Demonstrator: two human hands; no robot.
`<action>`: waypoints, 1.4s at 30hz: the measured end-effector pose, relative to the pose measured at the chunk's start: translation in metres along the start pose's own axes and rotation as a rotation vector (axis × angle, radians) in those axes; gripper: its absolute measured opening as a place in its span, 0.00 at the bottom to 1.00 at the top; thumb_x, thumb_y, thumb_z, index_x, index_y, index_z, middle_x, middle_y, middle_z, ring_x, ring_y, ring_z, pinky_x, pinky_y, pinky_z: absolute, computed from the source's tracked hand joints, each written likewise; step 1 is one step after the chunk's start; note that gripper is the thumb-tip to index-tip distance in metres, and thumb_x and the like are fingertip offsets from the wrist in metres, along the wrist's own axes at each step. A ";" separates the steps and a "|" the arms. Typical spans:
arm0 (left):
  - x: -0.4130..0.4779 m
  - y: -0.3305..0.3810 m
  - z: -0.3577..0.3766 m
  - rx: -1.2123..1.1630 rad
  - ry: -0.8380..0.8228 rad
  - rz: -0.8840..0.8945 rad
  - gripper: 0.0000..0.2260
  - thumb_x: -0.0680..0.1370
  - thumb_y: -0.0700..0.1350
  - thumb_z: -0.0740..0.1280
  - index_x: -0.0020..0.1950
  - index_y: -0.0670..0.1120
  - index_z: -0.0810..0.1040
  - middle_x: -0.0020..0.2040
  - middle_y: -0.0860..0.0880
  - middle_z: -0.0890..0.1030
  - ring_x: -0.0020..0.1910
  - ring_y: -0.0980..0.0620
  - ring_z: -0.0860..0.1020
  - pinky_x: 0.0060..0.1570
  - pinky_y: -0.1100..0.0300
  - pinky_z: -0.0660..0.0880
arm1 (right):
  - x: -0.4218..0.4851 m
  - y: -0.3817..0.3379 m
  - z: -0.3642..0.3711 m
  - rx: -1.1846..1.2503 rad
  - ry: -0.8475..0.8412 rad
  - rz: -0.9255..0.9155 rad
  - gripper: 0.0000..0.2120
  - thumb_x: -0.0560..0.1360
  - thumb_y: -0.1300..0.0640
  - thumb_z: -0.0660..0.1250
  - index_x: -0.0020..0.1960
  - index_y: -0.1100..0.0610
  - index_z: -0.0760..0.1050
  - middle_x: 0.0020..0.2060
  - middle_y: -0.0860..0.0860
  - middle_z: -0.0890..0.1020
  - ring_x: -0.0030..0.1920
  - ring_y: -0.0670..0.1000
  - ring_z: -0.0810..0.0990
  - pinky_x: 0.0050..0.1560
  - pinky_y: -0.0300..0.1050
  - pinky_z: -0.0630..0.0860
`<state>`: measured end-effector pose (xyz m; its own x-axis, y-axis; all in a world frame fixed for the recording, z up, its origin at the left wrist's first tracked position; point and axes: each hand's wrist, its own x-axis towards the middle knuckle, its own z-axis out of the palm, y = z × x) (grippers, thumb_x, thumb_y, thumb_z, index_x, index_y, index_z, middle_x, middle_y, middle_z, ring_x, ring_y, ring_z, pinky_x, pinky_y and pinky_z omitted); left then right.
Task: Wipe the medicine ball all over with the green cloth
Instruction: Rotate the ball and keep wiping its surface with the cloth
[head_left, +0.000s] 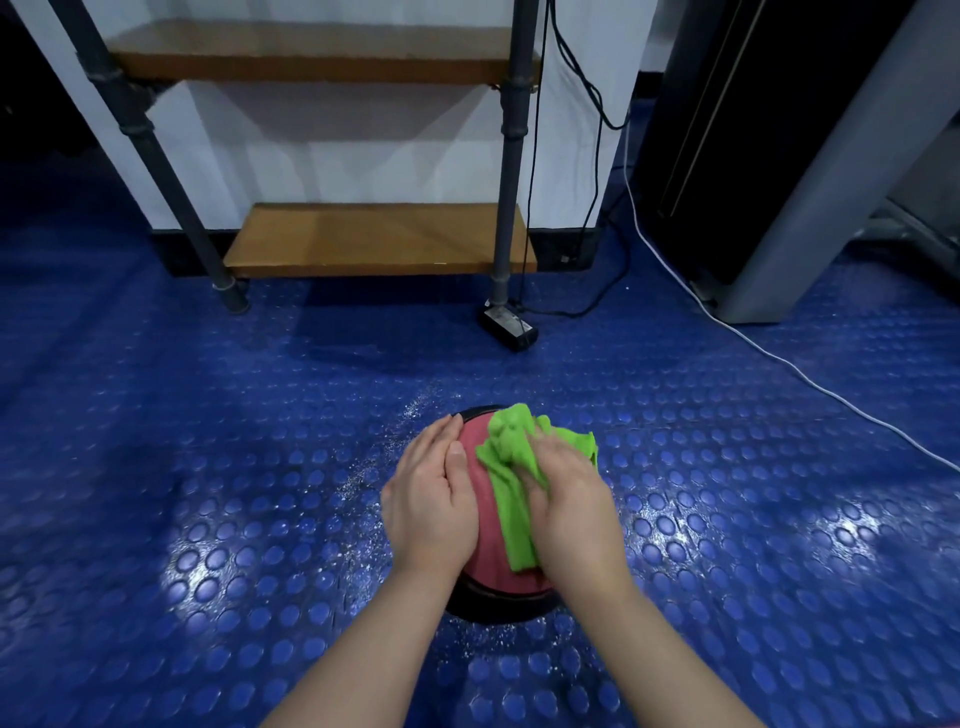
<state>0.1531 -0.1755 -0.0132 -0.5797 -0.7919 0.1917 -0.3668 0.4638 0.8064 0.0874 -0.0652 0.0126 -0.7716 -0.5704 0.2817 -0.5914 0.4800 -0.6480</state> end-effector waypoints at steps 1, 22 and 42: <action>0.001 -0.003 -0.002 -0.008 -0.006 0.008 0.28 0.78 0.59 0.46 0.68 0.53 0.77 0.68 0.58 0.76 0.70 0.58 0.71 0.69 0.47 0.68 | -0.009 0.003 0.002 -0.007 0.004 -0.072 0.20 0.73 0.65 0.64 0.63 0.54 0.77 0.62 0.50 0.79 0.65 0.49 0.73 0.66 0.45 0.66; 0.006 -0.007 0.001 -0.047 -0.044 0.017 0.30 0.76 0.61 0.45 0.68 0.54 0.77 0.68 0.59 0.76 0.70 0.58 0.70 0.69 0.45 0.67 | 0.001 -0.013 0.000 -0.171 -0.122 0.004 0.30 0.73 0.36 0.49 0.69 0.47 0.71 0.70 0.46 0.72 0.71 0.52 0.66 0.71 0.56 0.61; -0.007 -0.011 0.001 -0.103 0.067 -0.067 0.34 0.78 0.63 0.40 0.69 0.51 0.76 0.69 0.55 0.76 0.71 0.54 0.70 0.70 0.45 0.65 | 0.025 -0.016 0.010 -0.259 -0.132 -0.102 0.24 0.73 0.35 0.54 0.64 0.42 0.74 0.63 0.44 0.78 0.66 0.54 0.73 0.65 0.61 0.68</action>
<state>0.1607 -0.1751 -0.0237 -0.5053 -0.8461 0.1696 -0.3246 0.3685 0.8711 0.0800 -0.0943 0.0230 -0.6780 -0.6980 0.2304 -0.7175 0.5603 -0.4139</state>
